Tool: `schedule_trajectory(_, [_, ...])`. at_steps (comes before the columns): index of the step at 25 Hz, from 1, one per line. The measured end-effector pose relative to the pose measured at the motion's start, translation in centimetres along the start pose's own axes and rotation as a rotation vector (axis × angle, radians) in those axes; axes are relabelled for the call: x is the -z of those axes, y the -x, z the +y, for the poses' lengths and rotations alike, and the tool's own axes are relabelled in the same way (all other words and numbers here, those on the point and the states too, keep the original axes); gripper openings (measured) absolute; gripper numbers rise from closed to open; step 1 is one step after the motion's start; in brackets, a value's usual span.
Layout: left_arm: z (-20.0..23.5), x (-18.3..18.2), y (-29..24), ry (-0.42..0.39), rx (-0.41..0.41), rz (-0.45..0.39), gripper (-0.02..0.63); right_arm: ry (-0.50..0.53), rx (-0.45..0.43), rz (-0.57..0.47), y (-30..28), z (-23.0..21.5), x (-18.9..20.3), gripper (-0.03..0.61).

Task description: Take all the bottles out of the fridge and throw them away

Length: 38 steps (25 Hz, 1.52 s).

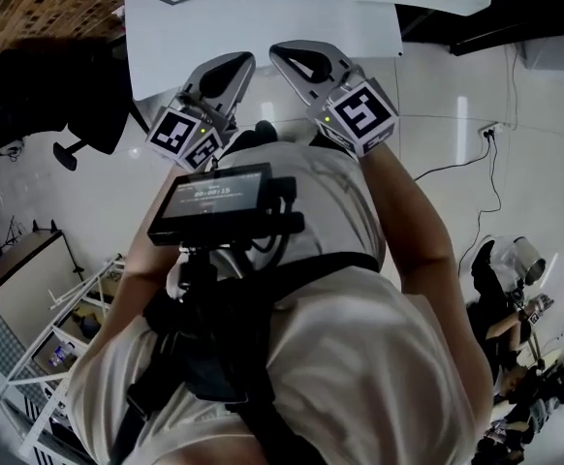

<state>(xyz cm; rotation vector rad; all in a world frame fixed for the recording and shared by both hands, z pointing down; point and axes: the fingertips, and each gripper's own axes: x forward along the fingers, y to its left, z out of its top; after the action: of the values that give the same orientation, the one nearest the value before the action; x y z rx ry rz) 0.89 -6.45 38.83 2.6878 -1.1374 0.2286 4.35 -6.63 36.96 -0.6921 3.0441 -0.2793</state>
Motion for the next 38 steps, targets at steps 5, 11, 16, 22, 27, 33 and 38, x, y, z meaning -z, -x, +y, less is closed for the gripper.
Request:
schedule_trajectory(5, [2.1,-0.5,0.1,0.006,-0.064,0.012,0.014,-0.012,-0.009,0.007,-1.6,-1.8,0.6,0.003])
schedule_trajectory(11, [5.2,-0.1,-0.2,0.055,-0.091,-0.006,0.014,0.022,-0.005,0.064,-5.0,-4.2,0.6,0.003])
schedule_trajectory(16, [8.5,-1.2,-0.1,0.063,-0.075,-0.055,0.012,0.086,0.017,0.108,-7.9,-4.3,-0.8,0.003])
schedule_trajectory(22, [13.0,-3.0,-0.9,0.062,-0.046,-0.106,0.012,0.208,0.074,0.138,-11.9,-7.1,-3.4,0.003])
schedule_trajectory(27, [17.2,-2.6,-0.8,0.081,-0.039,-0.105,0.012,0.28,0.085,0.185,-16.1,-9.0,-3.9,0.016])
schedule_trajectory(33, [19.8,-3.0,-0.8,0.084,-0.016,-0.115,0.012,0.361,0.113,0.198,-19.9,-11.7,-6.4,0.031])
schedule_trajectory(38, [21.0,-4.1,-1.3,0.082,0.003,-0.142,0.011,0.445,0.161,0.224,-22.4,-14.4,-8.8,0.04])
